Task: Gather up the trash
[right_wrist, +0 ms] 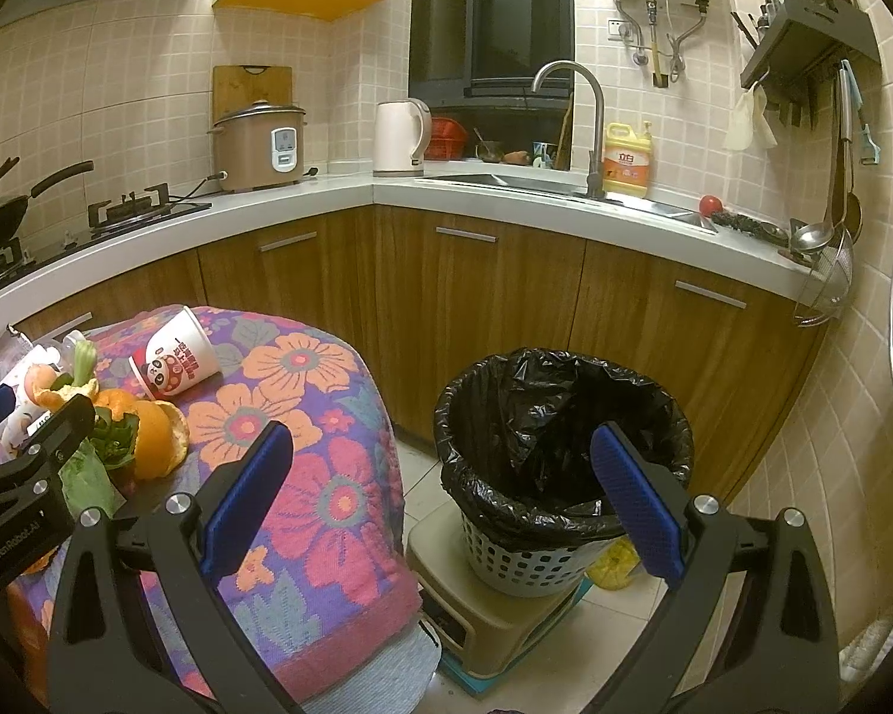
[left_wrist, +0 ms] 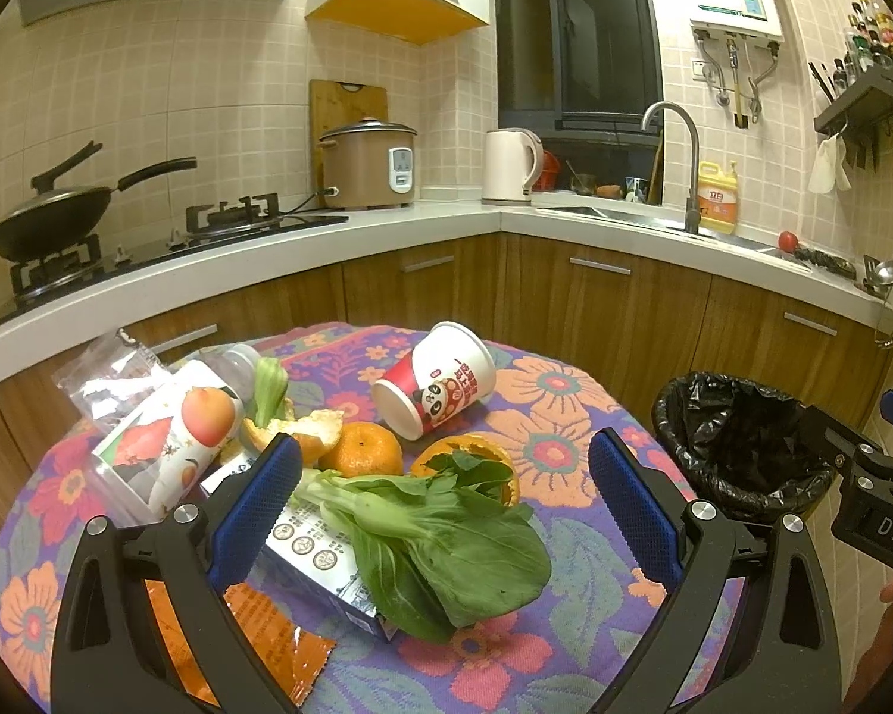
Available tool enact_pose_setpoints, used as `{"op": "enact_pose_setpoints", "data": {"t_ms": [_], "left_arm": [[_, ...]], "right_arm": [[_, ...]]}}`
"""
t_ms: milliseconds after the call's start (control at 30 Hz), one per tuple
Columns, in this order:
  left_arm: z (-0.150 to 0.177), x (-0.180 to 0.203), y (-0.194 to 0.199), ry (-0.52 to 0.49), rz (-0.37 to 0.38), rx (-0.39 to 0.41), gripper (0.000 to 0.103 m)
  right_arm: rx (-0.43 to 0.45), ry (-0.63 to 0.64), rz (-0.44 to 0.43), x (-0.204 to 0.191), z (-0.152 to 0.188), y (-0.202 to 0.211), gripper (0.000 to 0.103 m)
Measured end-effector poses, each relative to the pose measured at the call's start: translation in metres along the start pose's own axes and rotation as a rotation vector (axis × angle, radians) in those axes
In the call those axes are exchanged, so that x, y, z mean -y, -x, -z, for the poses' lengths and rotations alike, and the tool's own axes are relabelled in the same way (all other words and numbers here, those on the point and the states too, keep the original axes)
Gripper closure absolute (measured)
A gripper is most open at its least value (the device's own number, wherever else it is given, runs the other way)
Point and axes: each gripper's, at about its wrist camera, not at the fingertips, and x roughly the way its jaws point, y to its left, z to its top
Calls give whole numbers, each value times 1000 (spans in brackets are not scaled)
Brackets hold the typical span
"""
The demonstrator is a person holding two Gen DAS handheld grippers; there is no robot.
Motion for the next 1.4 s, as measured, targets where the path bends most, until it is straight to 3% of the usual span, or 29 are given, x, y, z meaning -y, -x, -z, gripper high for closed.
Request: {"op": "enact_pose_setpoints", "data": {"t_ms": [1400], "left_arm": [[0,0,-1,3,3,-1,9]], "right_arm": [[-2,-6,-10,-4,-2,-2,8]]}}
